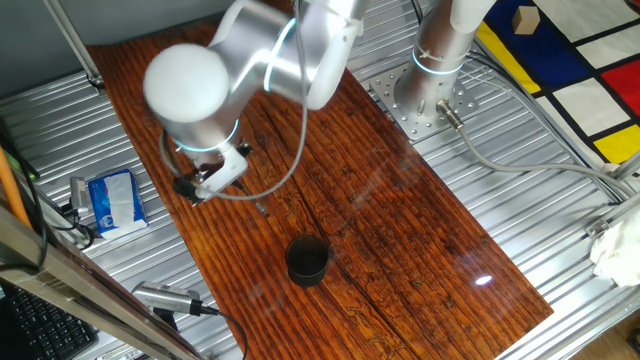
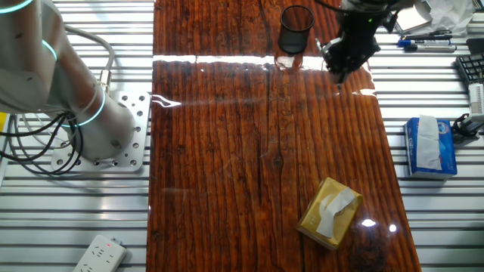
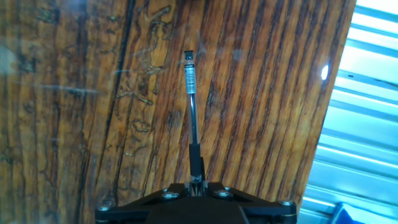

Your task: Put the pen into the pen holder

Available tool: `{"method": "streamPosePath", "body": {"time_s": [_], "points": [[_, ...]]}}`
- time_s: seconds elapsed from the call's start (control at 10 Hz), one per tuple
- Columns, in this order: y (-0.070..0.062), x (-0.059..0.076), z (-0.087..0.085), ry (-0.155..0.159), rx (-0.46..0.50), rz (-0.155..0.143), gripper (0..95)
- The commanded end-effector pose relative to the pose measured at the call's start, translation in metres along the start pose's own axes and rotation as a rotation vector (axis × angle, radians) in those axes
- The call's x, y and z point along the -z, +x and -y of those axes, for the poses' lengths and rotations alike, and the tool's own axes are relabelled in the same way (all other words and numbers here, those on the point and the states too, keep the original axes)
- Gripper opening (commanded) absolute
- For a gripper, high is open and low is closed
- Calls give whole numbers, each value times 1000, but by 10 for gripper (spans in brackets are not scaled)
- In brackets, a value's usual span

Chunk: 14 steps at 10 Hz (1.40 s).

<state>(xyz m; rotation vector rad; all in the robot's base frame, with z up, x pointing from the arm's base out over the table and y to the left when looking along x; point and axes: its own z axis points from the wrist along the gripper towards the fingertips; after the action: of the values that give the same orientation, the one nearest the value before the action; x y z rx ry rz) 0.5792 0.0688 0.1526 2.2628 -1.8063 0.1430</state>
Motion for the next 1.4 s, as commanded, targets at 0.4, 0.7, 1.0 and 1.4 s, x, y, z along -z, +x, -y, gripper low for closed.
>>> {"method": "streamPosePath", "body": {"time_s": [0.4, 0.7, 1.0, 1.4], "points": [[-1, 3, -1, -7, -11, -9, 0], [-1, 3, -1, 0, -16, -66, 0], [-1, 3, -1, 3, -27, -80, 0], [-1, 3, -1, 10, -38, -69, 0]]}}
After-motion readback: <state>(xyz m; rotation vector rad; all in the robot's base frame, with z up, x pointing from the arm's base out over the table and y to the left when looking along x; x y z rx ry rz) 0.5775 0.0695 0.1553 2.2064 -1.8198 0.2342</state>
